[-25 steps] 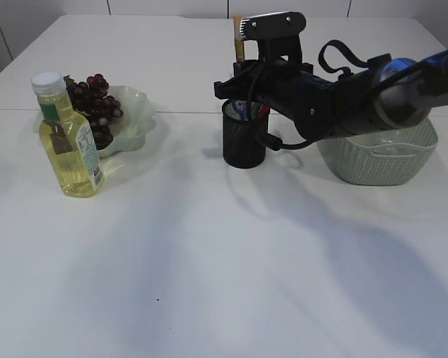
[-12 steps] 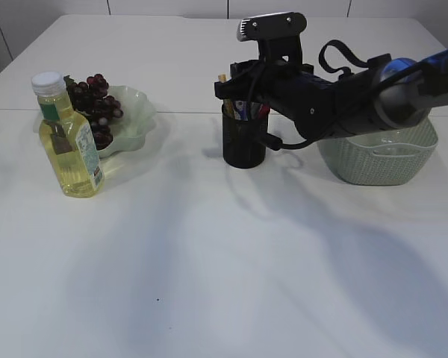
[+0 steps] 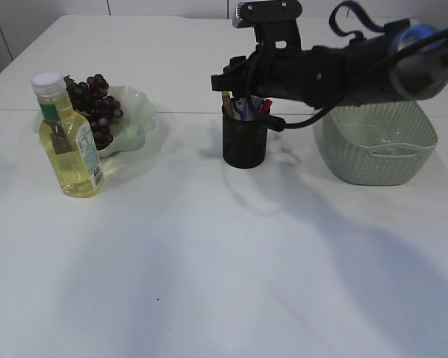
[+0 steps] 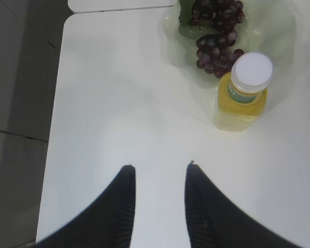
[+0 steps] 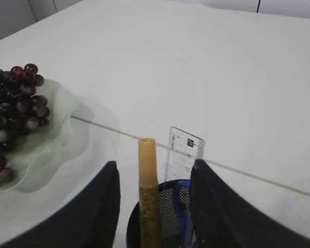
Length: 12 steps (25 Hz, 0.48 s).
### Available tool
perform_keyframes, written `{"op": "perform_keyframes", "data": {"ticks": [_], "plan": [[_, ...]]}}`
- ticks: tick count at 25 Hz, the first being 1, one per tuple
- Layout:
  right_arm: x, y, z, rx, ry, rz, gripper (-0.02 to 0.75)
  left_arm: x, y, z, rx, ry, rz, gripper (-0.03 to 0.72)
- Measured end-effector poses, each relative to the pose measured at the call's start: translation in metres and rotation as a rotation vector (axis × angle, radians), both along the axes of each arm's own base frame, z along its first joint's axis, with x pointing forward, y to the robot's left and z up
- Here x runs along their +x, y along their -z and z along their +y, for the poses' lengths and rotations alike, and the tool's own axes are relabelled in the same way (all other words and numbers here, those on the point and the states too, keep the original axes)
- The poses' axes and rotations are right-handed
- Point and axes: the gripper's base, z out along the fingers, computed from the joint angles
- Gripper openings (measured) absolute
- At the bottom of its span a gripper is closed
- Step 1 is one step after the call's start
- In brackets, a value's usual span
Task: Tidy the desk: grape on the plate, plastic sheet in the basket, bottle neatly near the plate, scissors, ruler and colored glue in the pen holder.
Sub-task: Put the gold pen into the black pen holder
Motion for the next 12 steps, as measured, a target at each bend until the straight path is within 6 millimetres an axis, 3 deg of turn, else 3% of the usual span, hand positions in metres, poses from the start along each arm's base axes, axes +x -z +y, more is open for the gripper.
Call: {"op": "perform_keyframes", "data": {"ticks": [7,12], "plan": [[-0.024,-0.053,0.001,-0.006,-0.083,0.257,0.366,0.0,0.0,0.0,0.004,0.004,-0.004,0.258],[-0.049,-0.085,0.0,-0.023,-0.163,0.446,0.414,-0.003,-0.003,-0.007,-0.049,0.082,-0.014,0.395]]}}
